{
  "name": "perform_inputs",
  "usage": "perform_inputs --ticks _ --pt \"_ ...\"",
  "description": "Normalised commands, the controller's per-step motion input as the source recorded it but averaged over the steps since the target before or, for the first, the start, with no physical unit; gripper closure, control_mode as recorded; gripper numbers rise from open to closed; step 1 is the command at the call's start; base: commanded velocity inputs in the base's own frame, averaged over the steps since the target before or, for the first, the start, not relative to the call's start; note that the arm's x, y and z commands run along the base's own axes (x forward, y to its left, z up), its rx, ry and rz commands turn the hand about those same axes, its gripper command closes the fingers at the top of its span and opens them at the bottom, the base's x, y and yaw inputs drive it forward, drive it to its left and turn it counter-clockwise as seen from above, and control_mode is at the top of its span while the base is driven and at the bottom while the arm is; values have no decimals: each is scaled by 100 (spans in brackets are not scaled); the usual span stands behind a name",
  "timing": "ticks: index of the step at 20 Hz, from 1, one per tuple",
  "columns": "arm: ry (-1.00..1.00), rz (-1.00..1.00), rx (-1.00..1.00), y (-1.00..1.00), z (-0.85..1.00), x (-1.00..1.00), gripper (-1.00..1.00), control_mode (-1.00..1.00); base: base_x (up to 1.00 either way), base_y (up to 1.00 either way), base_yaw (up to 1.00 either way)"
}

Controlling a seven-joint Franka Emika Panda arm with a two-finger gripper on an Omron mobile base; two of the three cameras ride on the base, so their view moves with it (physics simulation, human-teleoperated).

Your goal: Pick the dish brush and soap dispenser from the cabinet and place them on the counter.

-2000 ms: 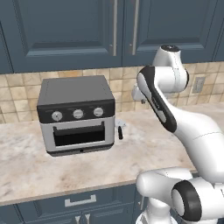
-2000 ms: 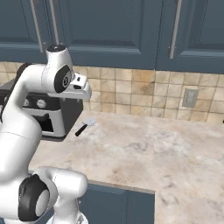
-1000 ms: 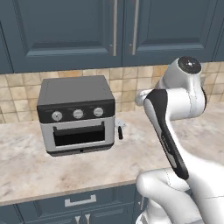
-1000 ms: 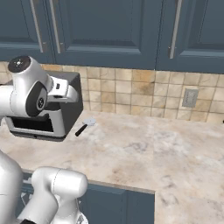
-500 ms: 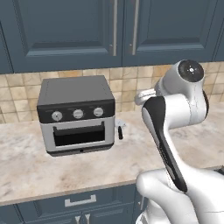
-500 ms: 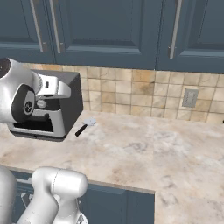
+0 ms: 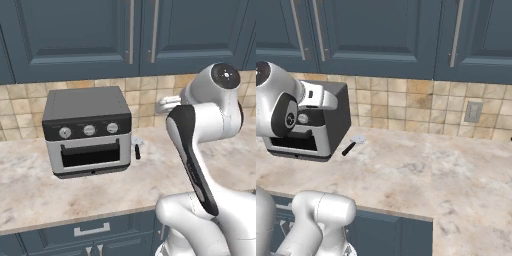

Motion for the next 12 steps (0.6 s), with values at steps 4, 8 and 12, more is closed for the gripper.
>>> perform_inputs --ticks 4,8,12 --pt "-4 0 2 -2 23 0 -100 -100 0 0 0" --pt "-4 0 5 -3 39 0 -100 -100 0 0 0" --pt "-4 1 4 3 26 0 -100 -100 0 0 0"
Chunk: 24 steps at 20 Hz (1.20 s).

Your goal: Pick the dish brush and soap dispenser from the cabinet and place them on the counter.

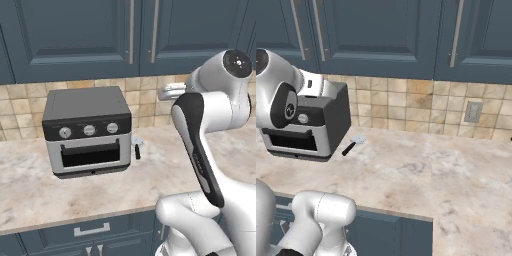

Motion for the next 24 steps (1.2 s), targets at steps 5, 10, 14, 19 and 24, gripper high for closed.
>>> perform_inputs --ticks 5,10,14,19,24 --pt "-7 1 0 2 32 0 -100 -100 0 0 0" --pt "-6 2 0 1 28 0 -100 -100 0 0 0" --pt "-6 1 0 1 29 0 -100 -100 0 0 0" --pt "-6 4 0 14 32 0 -100 -100 0 0 0" --pt "-7 4 0 11 35 4 -100 -100 0 0 0"
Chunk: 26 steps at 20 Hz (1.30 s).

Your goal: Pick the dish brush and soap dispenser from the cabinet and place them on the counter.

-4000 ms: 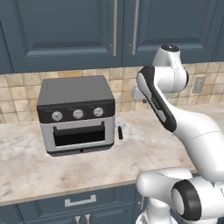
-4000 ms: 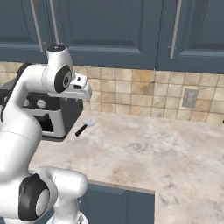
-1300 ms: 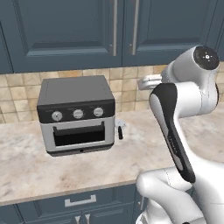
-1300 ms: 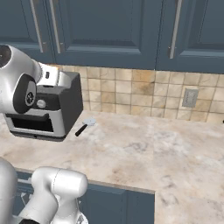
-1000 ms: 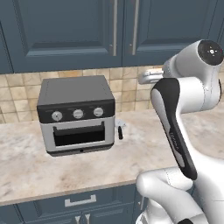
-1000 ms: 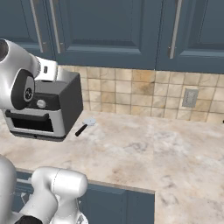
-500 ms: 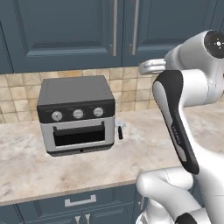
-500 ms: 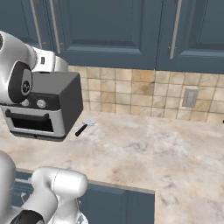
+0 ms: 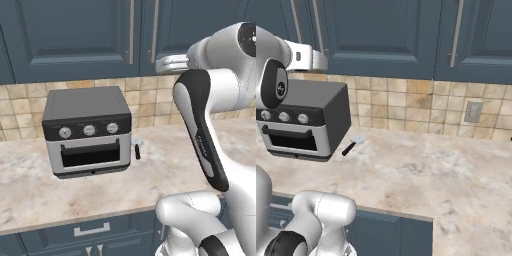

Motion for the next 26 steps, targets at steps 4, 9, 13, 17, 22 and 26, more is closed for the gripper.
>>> perform_inputs --ticks 4,9,13,17,22,26 --pt "-5 0 0 0 35 16 -100 -100 0 0 0" --pt "-1 0 -2 0 18 30 -100 -100 0 0 0" --pt "0 -4 -4 0 3 28 -100 -100 0 0 0" --pt "0 -4 -7 0 0 34 -100 -100 0 0 0" --pt "0 0 -1 9 -3 24 -100 -100 0 0 0" --pt "-2 0 1 13 -5 30 -100 -100 0 0 0"
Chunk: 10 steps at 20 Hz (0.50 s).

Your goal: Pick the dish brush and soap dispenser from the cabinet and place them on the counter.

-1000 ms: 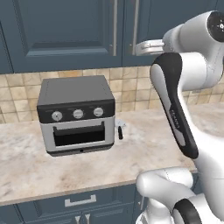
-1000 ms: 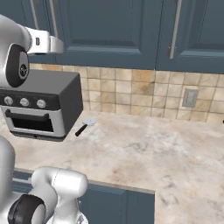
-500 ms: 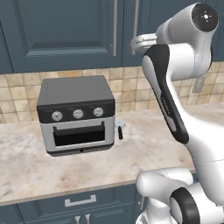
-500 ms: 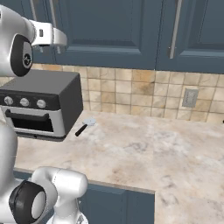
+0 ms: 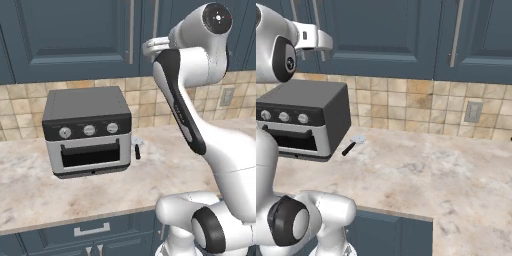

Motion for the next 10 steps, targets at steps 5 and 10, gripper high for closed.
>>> perform_inputs --ticks 5,10 --pt "0 0 0 1 -4 37 -100 -100 0 0 0" --pt "0 0 0 1 -3 35 -100 -100 0 0 0"
